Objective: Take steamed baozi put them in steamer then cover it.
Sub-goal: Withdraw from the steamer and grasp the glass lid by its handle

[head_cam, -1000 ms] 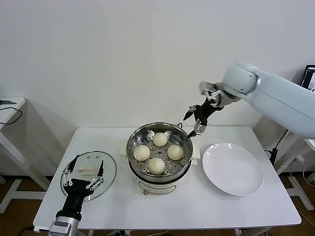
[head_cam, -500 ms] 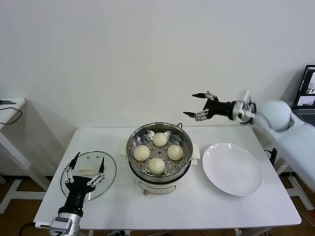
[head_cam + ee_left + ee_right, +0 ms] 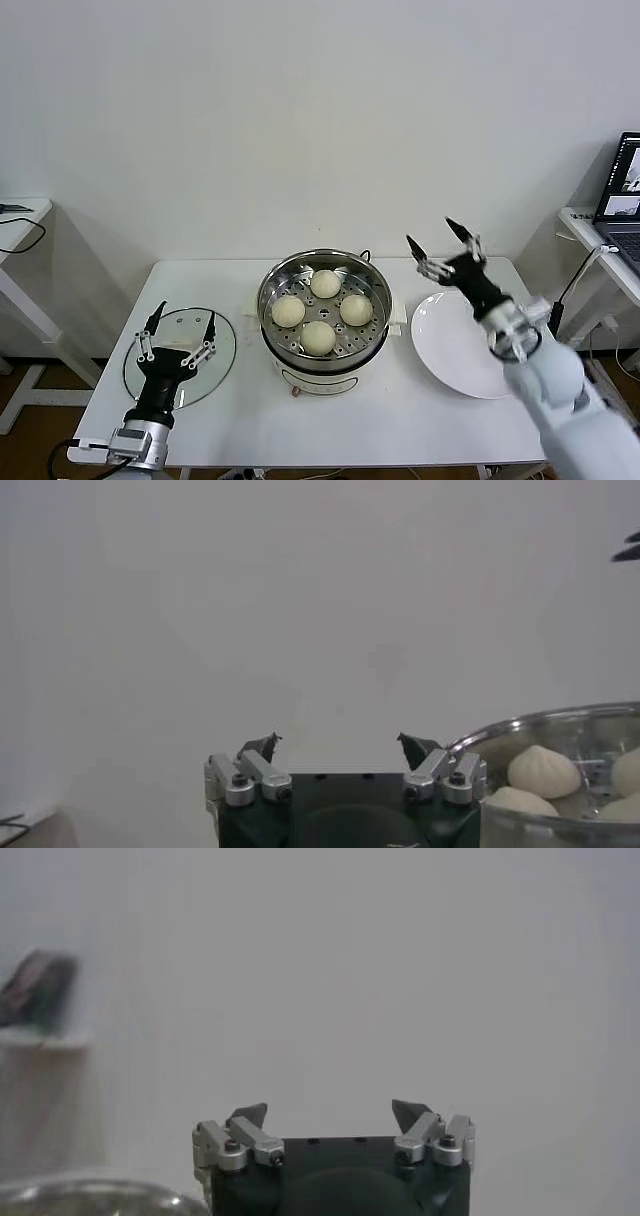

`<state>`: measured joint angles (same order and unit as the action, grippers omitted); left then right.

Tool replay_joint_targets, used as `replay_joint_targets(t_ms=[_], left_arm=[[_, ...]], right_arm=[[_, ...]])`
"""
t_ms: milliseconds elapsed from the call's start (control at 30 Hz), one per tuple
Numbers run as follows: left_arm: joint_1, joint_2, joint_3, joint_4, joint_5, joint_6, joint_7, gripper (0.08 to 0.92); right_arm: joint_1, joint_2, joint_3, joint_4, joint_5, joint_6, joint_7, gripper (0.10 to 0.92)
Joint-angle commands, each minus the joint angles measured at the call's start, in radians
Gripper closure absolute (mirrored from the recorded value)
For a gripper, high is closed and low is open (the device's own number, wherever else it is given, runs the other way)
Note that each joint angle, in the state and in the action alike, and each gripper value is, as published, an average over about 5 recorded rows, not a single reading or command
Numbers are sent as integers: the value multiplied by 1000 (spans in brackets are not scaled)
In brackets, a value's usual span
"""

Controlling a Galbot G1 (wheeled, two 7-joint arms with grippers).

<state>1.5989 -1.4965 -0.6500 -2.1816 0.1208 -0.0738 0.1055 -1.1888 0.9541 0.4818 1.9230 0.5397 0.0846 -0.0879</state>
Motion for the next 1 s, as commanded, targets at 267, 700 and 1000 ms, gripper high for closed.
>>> replay_joint_targets(t_ms=[267,700,1000], left_arm=[[12,8,-2,69,203,-112,-50,177],[52,62,-68,301,1030,-322,-315,177],[-29,93,-144,423,1236,-285,-342,177]], right_arm=[[-380,282,165,149,-95,175,152,203],[-374,295,122,135,-83,155,135,203],[-370,309,117,126,-93,157,132,203]])
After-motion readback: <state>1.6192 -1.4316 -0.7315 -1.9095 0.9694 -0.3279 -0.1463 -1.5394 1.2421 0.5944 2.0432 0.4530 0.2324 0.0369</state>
